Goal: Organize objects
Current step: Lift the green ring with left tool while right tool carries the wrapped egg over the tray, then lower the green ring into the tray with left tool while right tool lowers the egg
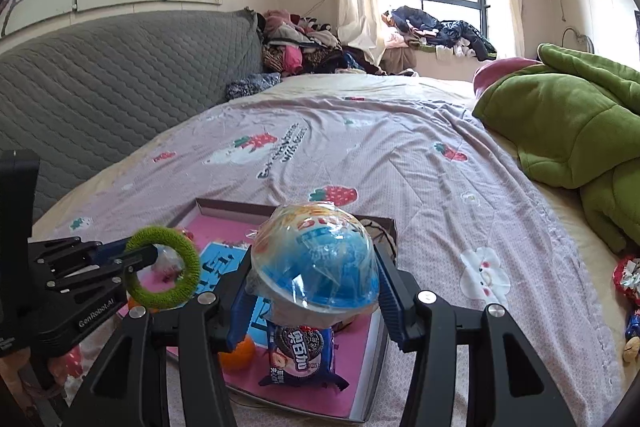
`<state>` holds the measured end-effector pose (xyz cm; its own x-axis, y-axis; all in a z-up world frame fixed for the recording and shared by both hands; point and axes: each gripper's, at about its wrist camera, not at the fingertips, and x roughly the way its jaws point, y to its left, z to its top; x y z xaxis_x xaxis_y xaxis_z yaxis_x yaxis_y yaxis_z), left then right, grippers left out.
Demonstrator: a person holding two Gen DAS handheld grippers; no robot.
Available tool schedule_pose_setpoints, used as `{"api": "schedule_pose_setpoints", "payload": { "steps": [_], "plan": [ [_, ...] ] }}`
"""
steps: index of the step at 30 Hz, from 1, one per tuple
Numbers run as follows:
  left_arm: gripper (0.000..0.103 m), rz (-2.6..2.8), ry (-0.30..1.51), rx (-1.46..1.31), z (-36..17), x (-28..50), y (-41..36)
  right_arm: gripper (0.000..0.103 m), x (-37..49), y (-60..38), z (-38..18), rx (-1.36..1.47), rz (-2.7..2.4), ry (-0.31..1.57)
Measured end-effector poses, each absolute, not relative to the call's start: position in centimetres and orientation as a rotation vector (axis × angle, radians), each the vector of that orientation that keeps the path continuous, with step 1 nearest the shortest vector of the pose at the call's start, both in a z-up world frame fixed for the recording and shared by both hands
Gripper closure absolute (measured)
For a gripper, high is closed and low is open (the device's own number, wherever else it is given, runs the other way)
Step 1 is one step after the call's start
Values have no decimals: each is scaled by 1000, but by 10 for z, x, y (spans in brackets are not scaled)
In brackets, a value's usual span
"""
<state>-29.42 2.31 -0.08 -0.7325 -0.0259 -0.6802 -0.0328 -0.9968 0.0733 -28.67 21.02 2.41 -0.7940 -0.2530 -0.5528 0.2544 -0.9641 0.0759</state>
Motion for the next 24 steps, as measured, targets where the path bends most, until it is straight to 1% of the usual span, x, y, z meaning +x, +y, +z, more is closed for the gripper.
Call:
{"api": "schedule_pose_setpoints", "payload": {
  "steps": [10, 24],
  "plan": [
    [88, 2899, 127, -1223, -24, -302, 17, 49, -299, 200, -10, 930, -2745, 64],
    [88, 2877, 115, -1284, -45, -309, 14, 49, -310, 201, -31, 967, -2798, 111]
  ]
}}
